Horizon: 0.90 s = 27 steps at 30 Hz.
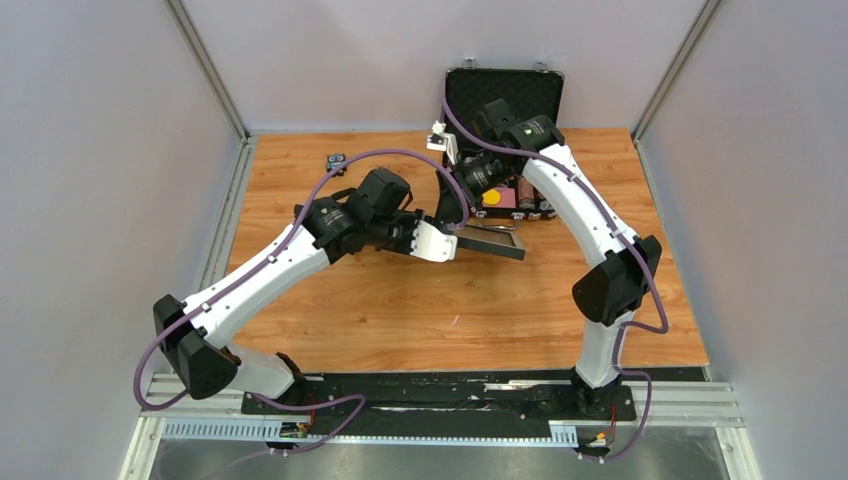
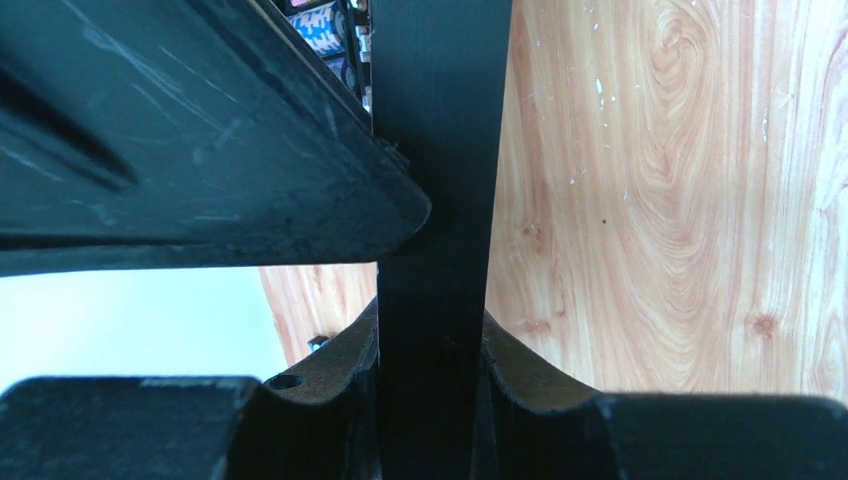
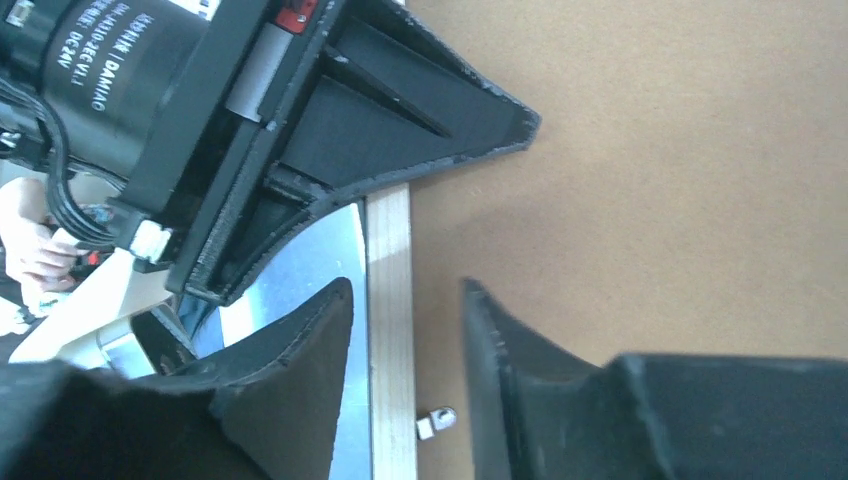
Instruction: Put the photo into the frame
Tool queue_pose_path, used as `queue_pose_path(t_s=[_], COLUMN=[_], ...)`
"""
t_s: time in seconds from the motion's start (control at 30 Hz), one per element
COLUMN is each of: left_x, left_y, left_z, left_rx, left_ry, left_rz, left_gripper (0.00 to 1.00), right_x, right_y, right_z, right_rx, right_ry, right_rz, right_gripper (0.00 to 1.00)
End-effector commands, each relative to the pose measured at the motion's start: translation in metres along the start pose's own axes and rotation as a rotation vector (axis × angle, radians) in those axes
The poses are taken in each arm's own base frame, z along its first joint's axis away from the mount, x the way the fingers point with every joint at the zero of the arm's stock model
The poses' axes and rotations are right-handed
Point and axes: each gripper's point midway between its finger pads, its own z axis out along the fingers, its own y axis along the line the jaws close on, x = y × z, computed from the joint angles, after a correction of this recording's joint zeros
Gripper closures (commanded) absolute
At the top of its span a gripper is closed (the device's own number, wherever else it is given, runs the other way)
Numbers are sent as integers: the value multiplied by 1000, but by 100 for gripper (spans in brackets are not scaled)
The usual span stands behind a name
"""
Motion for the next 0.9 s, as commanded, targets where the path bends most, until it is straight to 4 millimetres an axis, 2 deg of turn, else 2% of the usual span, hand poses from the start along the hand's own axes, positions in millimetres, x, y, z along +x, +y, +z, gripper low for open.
queue_pose_path(t_s=[0.0, 0.03, 0.1, 0.33, 0.5, 0.7, 0.87], left_x=[-11, -11, -11, -15, -27, -30, -23], left_y=[22, 23, 23, 18, 20, 21, 23], left_z=[-21, -24, -30, -55, -82, -105, -110], left_rx=[-101, -105, -114, -105, -98, -75, -65], left_ry=[-24, -25, -26, -34, -73, -51, -13], left_rz=[-1, 1, -1, -107, -169, -238, -314], left_gripper=[100, 100, 100, 100, 100, 100, 100], right_x=[-13, -15, -20, -42, -47, -42, -37], right_y=[1, 1, 2, -2, -6, -17, -24], right_z=[-17, -20, -30, -87, -123, -138, -142], right_rx=[49, 59, 82, 194, 258, 275, 273], right_ry=[-58, -68, -99, -272, -369, -406, -416], right_rz=[-51, -56, -66, -79, -73, -38, -9], right_gripper=[50, 44, 37, 28, 26, 25, 25])
